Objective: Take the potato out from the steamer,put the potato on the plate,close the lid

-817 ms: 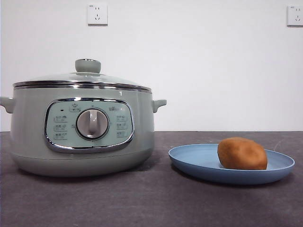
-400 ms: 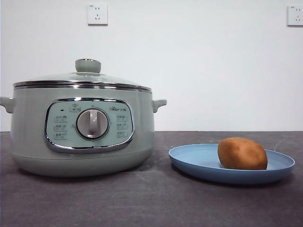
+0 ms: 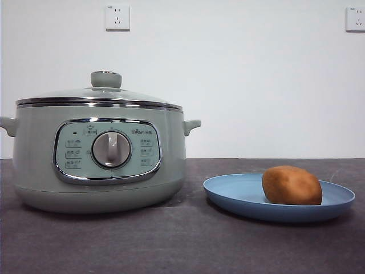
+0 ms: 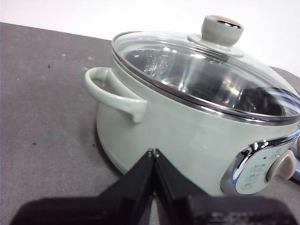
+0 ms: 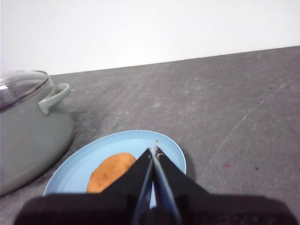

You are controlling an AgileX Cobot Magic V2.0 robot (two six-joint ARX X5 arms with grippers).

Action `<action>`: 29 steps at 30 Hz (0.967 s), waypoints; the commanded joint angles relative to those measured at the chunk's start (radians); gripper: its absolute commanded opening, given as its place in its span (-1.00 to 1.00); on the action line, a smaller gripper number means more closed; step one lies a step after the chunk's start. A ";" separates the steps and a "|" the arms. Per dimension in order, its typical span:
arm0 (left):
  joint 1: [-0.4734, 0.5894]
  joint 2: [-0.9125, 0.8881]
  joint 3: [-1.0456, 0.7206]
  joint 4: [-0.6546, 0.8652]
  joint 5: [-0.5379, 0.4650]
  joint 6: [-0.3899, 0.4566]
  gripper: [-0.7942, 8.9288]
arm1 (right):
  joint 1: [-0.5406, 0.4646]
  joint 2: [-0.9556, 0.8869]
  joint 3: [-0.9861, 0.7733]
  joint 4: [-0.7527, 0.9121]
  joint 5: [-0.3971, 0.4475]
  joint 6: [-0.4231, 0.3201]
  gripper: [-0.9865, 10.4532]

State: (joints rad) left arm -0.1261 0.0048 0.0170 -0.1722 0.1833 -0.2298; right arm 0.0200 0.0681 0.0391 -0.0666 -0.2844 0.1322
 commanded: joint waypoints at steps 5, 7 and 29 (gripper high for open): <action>0.003 -0.002 -0.014 0.005 0.002 -0.006 -0.84 | 0.000 -0.049 -0.033 -0.066 0.040 0.037 -0.83; 0.003 -0.003 -0.014 0.005 0.002 -0.006 -0.84 | 0.000 -0.068 -0.033 -0.102 0.057 0.040 -0.83; 0.003 -0.002 -0.014 0.005 0.002 -0.006 -0.84 | 0.000 -0.063 -0.033 -0.099 0.056 0.039 -0.83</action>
State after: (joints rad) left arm -0.1261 0.0048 0.0170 -0.1719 0.1837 -0.2298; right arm 0.0200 0.0044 0.0170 -0.1532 -0.2314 0.1616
